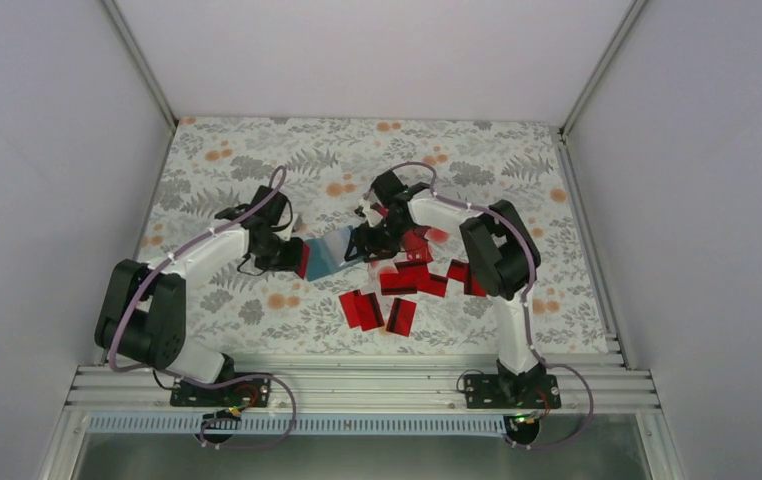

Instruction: Put the credit cards into the card holder

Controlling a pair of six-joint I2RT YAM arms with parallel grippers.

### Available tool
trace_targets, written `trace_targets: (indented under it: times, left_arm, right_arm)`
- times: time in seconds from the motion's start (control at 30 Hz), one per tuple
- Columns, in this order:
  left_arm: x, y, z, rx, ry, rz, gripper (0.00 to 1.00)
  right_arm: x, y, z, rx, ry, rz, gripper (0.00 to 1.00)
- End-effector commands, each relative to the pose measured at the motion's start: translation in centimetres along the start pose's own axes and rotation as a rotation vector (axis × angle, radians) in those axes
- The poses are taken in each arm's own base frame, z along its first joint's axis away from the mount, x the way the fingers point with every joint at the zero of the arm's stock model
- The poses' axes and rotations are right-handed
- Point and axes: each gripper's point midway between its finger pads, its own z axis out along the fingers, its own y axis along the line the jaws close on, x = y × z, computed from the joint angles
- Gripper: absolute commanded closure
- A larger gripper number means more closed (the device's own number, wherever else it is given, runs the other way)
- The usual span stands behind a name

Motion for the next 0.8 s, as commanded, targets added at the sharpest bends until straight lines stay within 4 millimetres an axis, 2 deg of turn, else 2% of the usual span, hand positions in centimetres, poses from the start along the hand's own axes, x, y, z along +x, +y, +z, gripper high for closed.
trace_targets:
  times: [0.0, 0.2, 0.3, 0.37, 0.47, 0.53, 0.63, 0.77]
  left_arm:
    - [-0.4, 0.1, -1.0, -0.002, -0.056, -0.036, 0.98]
    - [0.5, 0.4, 0.6, 0.009, -0.022, -0.044, 0.98]
    - [0.6, 0.5, 1.1, 0.010, -0.013, -0.041, 0.98]
    - [0.4, 0.5, 1.2, 0.010, -0.012, -0.034, 0.98]
    - [0.2, 0.5, 1.2, 0.008, -0.014, -0.026, 0.98]
    - [0.0, 0.4, 1.1, 0.008, -0.017, -0.022, 0.98]
    - [0.0, 0.3, 0.9, 0.011, -0.022, -0.019, 0.98]
    - [-0.1, 0.3, 0.8, 0.014, -0.022, -0.016, 0.98]
  right_arm:
    - [-0.1, 1.6, -0.5, -0.094, 0.028, -0.059, 0.37]
    - [0.5, 7.0, -3.4, -0.314, 0.048, -0.164, 0.37]
    - [-0.3, 8.4, -4.4, -0.344, 0.023, -0.172, 0.36]
    - [-1.6, 8.0, -4.5, -0.304, -0.010, -0.136, 0.36]
    - [-3.5, 6.3, -3.5, -0.232, -0.040, -0.033, 0.37]
    - [-4.4, 5.9, -2.9, -0.217, -0.048, 0.000, 0.37]
    - [-5.3, 5.3, -2.5, -0.191, -0.062, 0.021, 0.37]
    - [-5.1, 3.9, -1.5, -0.152, -0.047, 0.047, 0.37]
